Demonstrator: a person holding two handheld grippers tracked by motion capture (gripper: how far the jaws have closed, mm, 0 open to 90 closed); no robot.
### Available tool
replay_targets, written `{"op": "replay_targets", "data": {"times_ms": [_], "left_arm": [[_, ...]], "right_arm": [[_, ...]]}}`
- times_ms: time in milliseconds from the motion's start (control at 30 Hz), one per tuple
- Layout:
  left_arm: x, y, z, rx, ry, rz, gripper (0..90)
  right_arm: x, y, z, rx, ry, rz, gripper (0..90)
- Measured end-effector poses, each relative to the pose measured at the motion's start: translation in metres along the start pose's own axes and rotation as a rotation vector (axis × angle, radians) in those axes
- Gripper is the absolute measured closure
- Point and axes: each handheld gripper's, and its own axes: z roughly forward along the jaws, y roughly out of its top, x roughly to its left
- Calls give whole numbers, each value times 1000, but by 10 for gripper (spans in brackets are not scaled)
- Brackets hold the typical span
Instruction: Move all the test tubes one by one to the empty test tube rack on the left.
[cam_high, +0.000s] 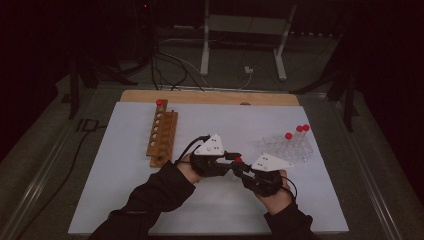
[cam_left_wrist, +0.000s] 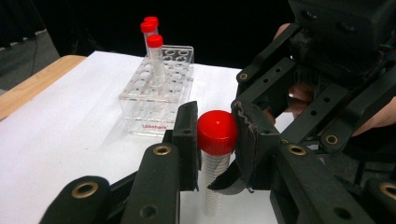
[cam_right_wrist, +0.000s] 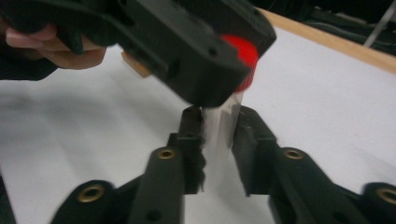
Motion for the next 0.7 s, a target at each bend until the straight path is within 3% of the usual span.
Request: {"op": "replay_targets", "data": {"times_ms": [367, 433, 567, 700], "left_arm": [[11, 1, -22, -5, 64, -18, 721], [12, 1, -24, -6, 74, -17, 721], [20, -2, -40, -7, 115, -30, 721], [27, -3, -52, -11, 144, -48, 721]], "right_arm": [[-6, -2, -3, -19, -1, 26, 397], [-6, -3, -4, -19, -1, 28, 376], [-10, -5, -7, -26, -15, 54, 186], [-13, -5, -10, -44, -36, 73, 103]]}}
